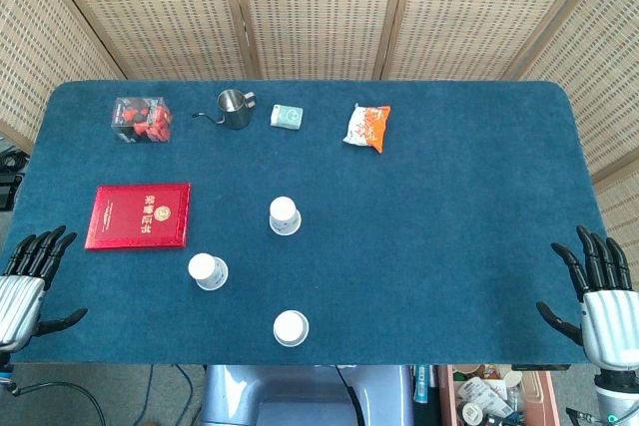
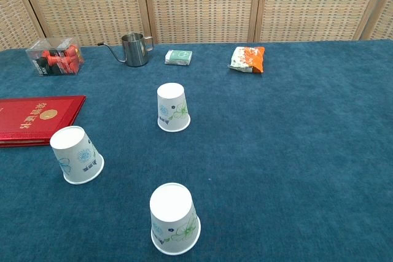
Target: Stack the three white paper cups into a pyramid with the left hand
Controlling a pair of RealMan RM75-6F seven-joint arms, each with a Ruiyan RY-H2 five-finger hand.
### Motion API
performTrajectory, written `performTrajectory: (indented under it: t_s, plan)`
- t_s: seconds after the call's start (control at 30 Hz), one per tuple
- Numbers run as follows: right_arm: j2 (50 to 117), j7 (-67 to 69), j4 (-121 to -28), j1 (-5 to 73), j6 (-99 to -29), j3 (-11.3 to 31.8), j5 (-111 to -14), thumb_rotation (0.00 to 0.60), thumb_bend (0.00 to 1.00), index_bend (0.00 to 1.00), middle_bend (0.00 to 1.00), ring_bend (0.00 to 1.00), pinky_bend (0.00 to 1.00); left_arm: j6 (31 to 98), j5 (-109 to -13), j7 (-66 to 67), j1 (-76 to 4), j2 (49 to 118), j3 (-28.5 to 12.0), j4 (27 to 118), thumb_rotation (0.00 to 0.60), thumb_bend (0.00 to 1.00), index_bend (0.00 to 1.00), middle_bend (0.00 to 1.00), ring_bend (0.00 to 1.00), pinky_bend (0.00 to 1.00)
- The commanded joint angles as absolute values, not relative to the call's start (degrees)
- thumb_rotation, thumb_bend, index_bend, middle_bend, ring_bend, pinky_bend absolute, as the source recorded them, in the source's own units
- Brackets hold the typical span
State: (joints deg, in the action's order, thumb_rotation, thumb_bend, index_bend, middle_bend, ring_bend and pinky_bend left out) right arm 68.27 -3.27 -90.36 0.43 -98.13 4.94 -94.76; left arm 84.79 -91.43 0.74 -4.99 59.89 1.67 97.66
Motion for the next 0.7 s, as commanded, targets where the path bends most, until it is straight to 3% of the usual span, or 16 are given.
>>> performTrajectory:
  t_s: [0.03, 0.27, 0.5, 0.57, 0.63, 0.7]
  plan:
    - [68.3, -3.3, -90.4, 0.4, -98.1, 4.8, -94.9, 0.600, 0.00, 0.20, 0.00, 0.00, 0.00, 84.6, -91.4, 0.7, -5.0, 59.8, 1.7, 97.7, 0.600, 0.07, 0.00, 0.00, 0.00, 0.00]
    - [68.2, -3.0, -90.5, 0.4, -97.9, 4.7, -94.7, 0.600, 0.00, 0.20, 0.00, 0.00, 0.00, 83.1, -91.4, 1.0, -5.8, 60.4, 1.7, 97.2, 0.600, 0.07, 0.00, 0.00, 0.00, 0.00]
    - [66.8, -3.8, -90.7, 0.4, -96.4, 4.5, -93.7, 0.600, 0.00, 0.20, 0.00, 0.00, 0.00, 72.9, -91.7, 0.8, -12.7, 64.5, 0.7, 93.9, 0.600, 0.07, 0.00, 0.00, 0.00, 0.00]
    - [65.2, -6.4, -92.0, 0.4, -93.5, 3.4, -92.3, 0.600, 0.00, 0.15, 0.00, 0.00, 0.00, 70.6, -91.4, 1.0, -14.3, 65.4, 0.4, 93.5, 0.600, 0.07, 0.00, 0.00, 0.00, 0.00]
    - [63.1, -9.5, -94.9, 0.8, -88.7, 2.0, -89.7, 0.600, 0.00, 0.03, 0.00, 0.00, 0.00, 68.4, -91.2, 2.6, -16.1, 66.9, 0.0, 93.1, 0.600, 0.07, 0.00, 0.00, 0.00, 0.00]
    - [62.3, -11.3, -96.5, 1.2, -86.7, 1.8, -88.4, 0.600, 0.00, 0.00, 0.00, 0.00, 0.00, 67.5, -90.8, 3.9, -16.8, 67.7, -0.3, 93.2, 0.600, 0.07, 0.00, 0.00, 0.00, 0.00]
